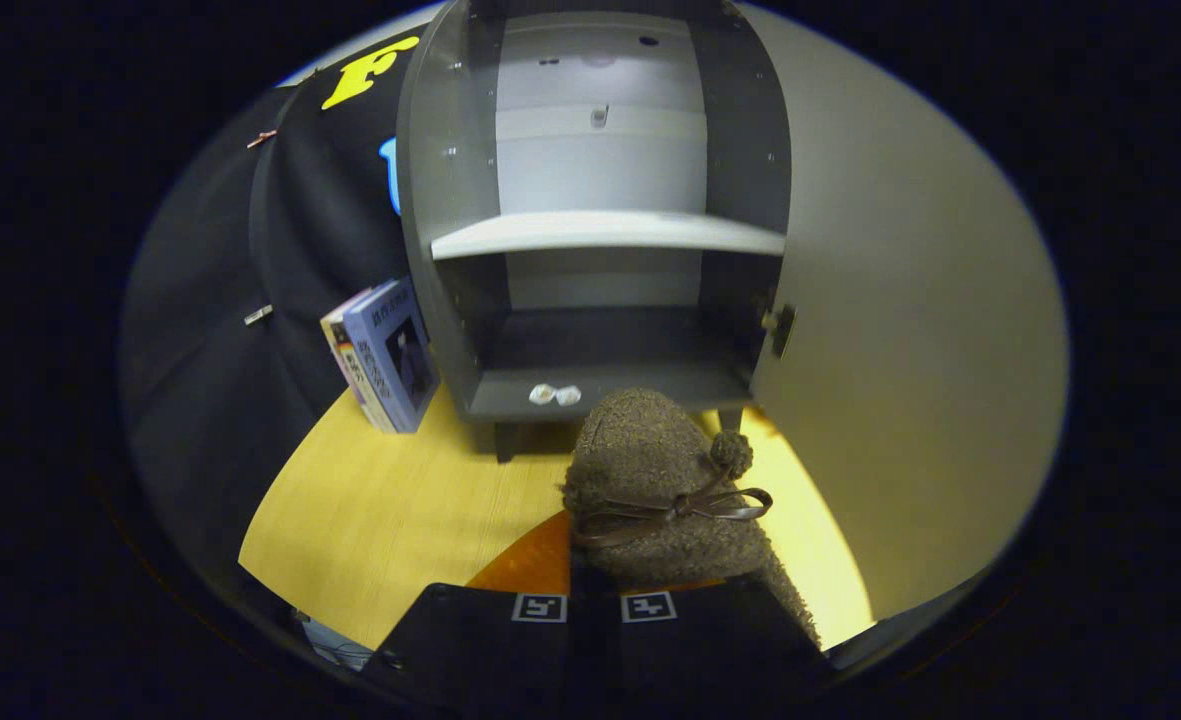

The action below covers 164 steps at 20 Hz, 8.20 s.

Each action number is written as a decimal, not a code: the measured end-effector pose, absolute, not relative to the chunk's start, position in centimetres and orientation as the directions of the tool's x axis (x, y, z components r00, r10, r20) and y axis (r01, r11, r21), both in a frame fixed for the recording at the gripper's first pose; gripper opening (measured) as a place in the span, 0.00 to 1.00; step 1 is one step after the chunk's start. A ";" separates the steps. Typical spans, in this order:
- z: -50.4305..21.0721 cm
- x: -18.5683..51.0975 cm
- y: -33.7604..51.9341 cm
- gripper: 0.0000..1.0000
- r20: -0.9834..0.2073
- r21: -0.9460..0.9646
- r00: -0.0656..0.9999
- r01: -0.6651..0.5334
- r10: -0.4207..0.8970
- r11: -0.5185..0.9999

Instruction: Open the shoe cabinet door, grab the shoes and put them into the shoe cabinet, then close the shoe cabinet door.

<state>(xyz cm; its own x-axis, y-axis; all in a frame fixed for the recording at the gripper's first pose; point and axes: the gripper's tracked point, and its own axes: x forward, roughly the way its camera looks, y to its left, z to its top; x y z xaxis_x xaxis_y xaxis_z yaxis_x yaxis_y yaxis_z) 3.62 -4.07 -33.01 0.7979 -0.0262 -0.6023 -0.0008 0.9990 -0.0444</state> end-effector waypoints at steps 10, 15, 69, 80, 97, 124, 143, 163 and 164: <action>-24.5 11.1 -4.3 0.05 -0.521 -0.014 0.853 0.043 -0.044 0.999; -22.0 16.1 -3.5 0.05 -0.515 -0.018 0.857 0.030 -0.035 0.999; -6.6 12.2 -7.1 0.90 -0.179 0.035 0.974 0.147 -0.139 0.988; -2.1 -6.9 -18.1 0.90 -0.056 -0.005 0.900 0.433 -0.433 0.901; -1.3 -6.1 -30.0 0.94 -0.091 0.072 0.991 0.104 -0.097 0.992; -5.8 -0.2 -10.1 0.94 -0.117 0.110 0.991 -0.053 0.066 0.993; -5.8 1.9 -0.9 0.95 -0.085 0.089 0.991 -0.092 0.099 0.992; -5.2 3.0 -0.1 0.95 -0.074 -0.001 0.989 -0.129 0.128 0.992; -5.3 3.1 -0.1 0.95 -0.075 0.001 0.989 -0.129 0.129 0.992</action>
<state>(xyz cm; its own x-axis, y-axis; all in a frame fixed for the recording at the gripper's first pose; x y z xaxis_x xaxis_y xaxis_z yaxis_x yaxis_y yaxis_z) 3.07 -0.08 -5.27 0.9889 0.1285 -0.0747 -0.1288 0.9917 0.0007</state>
